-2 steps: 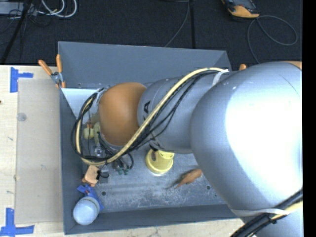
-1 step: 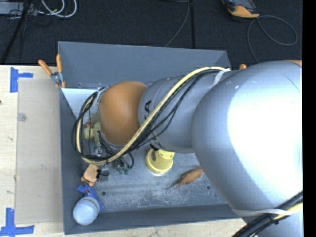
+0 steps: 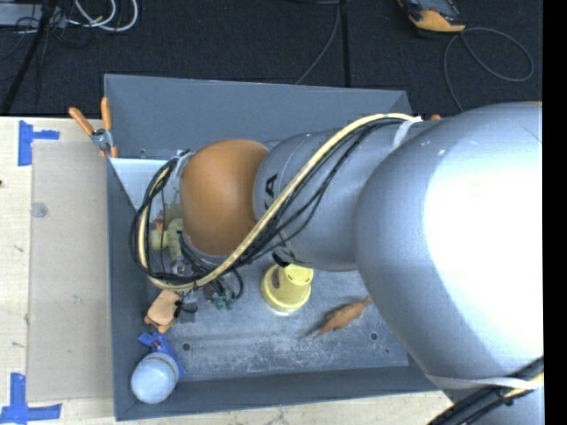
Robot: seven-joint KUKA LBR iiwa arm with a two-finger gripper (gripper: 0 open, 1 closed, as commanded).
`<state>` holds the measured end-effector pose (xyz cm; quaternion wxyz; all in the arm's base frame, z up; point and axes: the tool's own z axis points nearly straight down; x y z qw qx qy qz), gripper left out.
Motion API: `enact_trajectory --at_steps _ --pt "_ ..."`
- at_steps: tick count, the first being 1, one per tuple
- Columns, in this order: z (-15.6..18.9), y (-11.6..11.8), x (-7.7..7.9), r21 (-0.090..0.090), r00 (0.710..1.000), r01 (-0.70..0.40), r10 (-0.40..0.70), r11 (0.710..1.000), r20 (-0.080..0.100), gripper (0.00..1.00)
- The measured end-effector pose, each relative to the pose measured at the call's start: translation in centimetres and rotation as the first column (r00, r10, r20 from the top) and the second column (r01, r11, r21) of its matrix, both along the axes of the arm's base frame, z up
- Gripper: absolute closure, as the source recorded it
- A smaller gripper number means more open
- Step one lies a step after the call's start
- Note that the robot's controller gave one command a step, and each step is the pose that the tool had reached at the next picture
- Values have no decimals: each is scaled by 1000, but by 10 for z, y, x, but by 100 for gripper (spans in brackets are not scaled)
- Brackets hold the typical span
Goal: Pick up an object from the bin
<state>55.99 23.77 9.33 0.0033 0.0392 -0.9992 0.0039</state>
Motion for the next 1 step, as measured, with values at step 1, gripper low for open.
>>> enact_trajectory --at_steps 1 --pt "21 1 0 2 1000 0 0 1000 2 100"
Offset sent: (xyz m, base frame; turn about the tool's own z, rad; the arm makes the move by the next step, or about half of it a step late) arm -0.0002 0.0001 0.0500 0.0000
